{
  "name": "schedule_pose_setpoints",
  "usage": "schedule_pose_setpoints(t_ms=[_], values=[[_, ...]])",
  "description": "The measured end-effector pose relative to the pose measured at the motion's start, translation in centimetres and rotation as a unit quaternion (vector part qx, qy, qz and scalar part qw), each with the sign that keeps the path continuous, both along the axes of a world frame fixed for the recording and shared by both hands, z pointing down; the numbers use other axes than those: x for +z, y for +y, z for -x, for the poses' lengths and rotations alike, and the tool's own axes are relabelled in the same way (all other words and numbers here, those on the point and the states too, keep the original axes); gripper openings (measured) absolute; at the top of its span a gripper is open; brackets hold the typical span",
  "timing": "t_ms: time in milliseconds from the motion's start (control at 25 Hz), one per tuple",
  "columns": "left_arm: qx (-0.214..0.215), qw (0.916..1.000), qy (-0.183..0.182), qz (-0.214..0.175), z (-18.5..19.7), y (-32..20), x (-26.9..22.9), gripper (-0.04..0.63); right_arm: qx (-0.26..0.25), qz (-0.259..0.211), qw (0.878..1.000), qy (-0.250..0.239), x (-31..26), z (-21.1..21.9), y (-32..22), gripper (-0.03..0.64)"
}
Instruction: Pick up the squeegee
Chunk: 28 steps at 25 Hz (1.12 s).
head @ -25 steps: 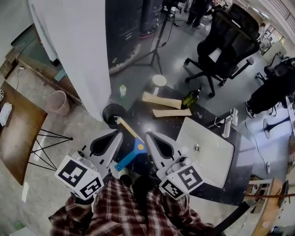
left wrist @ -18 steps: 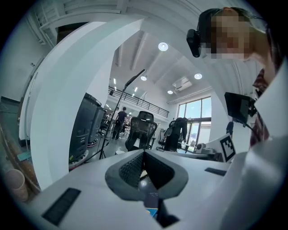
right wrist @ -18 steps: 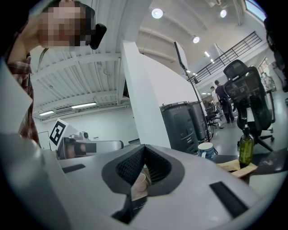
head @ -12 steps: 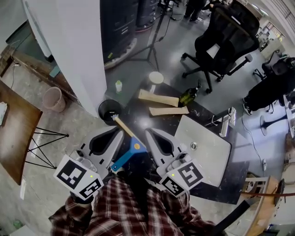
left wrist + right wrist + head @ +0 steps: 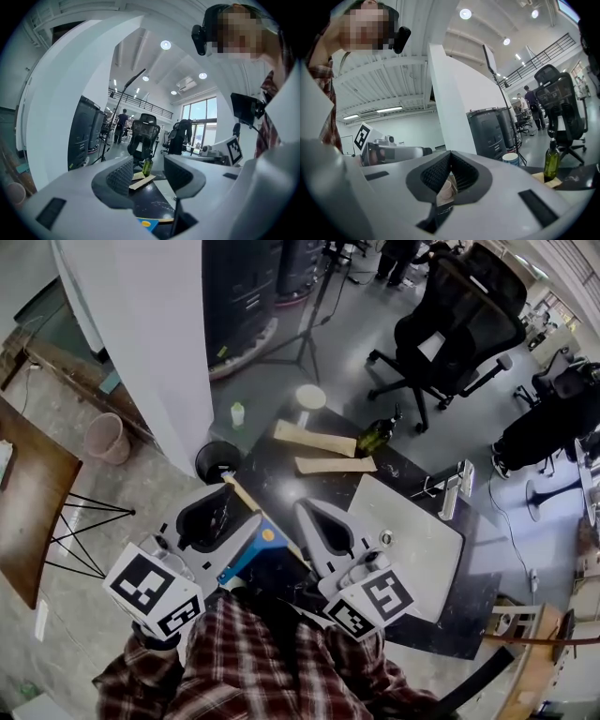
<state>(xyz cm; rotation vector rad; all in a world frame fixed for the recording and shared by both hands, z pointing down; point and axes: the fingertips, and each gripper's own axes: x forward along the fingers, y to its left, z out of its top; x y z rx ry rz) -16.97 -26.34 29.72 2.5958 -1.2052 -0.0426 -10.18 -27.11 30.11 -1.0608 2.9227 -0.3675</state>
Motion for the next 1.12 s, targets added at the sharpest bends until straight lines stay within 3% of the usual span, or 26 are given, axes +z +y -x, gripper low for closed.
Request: schedule_pose_setpoints(t_ms=[240,480,840,1120], values=[[0.039,0.9970,-0.043,0.052,-1.6,0.2,3.2,0.190,0.000,-0.006,1.000,0.002,-0.3,-0.9,0.0,0.012],[0.055,0.9850,-0.111,0.119,-2.7,0.2,8.2,0.190,0.006,0.001,1.000,0.001,0.2,-1.8,-0.1,0.012],[0.084,0.9504,-0.188,0.233,-3.2,1.9,16.8,0.190,0.011,0.033,0.999,-0.005,2.2,-2.5,-0.1,0.012],[0.091,0.9275,-0.225,0.284,-3.8,3.0,22.5,0.190,0.016,0.058,0.998,-0.013,4.5,-3.3,-0.2,0.012]])
